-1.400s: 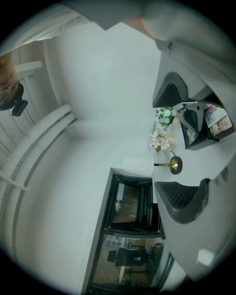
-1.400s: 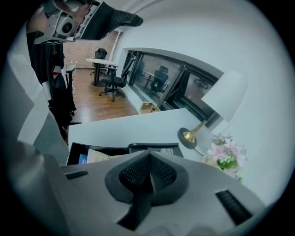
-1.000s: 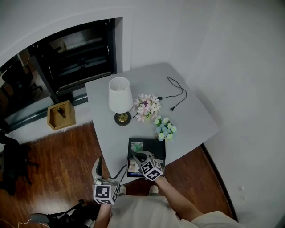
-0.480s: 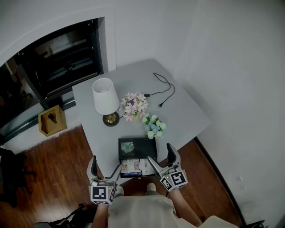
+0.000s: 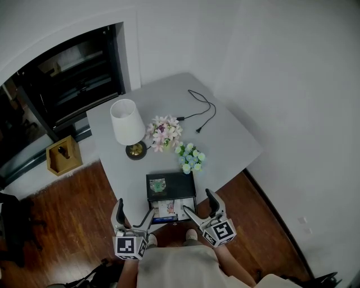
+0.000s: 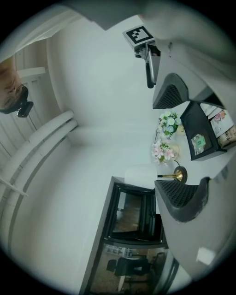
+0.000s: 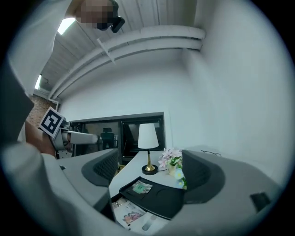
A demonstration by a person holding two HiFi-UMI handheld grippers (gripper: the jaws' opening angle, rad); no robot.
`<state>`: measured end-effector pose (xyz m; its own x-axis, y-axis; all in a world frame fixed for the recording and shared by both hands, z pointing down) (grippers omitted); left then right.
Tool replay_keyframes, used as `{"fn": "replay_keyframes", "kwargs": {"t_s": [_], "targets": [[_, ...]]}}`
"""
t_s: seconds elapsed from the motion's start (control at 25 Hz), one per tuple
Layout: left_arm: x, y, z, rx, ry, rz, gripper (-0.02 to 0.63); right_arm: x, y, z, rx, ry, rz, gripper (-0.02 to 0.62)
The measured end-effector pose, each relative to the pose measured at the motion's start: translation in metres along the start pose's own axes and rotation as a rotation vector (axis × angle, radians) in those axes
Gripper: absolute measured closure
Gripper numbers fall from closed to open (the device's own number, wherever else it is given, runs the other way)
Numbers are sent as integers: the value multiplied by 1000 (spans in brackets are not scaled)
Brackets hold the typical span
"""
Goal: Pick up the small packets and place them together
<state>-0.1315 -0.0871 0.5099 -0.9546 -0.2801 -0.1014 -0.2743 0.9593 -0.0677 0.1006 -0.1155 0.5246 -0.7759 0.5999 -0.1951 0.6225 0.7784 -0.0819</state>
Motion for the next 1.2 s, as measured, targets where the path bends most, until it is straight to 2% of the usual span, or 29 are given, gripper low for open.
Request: {"fn": "replay_keyframes", "kwargs": {"t_s": [0.12, 0.24, 0.32, 0.48, 0.52, 0.56, 0.72, 0.88, 0.96, 1.12, 1.2], "targets": [[-1, 0, 3, -11, -2, -3, 124, 0, -3, -14, 108, 45, 34, 170], [0, 1, -2, 7, -3, 3, 124, -9, -9, -63, 366, 60, 73, 171], [-1, 3, -5, 15, 0, 3, 124, -15, -12, -101, 545, 70, 105, 332], [-2, 5, -6, 22, -1, -3, 124, -20, -20, -159, 812, 95, 117, 331], [-2, 7, -7, 24, 1, -1, 124, -20, -23, -168, 848, 95, 105, 325], [-2, 8, -8, 27, 4, 3, 124, -19, -27, -176, 874, 92, 87, 293], [0, 10, -9, 38, 4, 6, 124, -10, -45, -203, 964, 93, 26, 288], [0, 12, -10, 39, 6, 6, 124, -14, -55, -227, 1050, 235, -41, 288], [0, 14, -11, 40, 8, 10, 124, -16, -55, -235, 1074, 255, -63, 282], [2, 17, -13, 40, 18, 25, 124, -18, -51, -241, 1089, 257, -74, 346], [4, 17, -13, 41, 18, 31, 124, -22, -46, -240, 1107, 270, -77, 400]]}}
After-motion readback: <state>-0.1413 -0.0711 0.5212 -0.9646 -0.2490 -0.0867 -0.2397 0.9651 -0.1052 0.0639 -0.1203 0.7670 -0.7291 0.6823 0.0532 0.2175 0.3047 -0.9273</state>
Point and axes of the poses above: the fingertips, and each gripper's own axes: y backward along the fingers, x to its left, z out of its top, the point moved 3 cm from there along y, backward along the fingers, and after that the axes turned 11 degrees about -y, right-handed, at the moved point
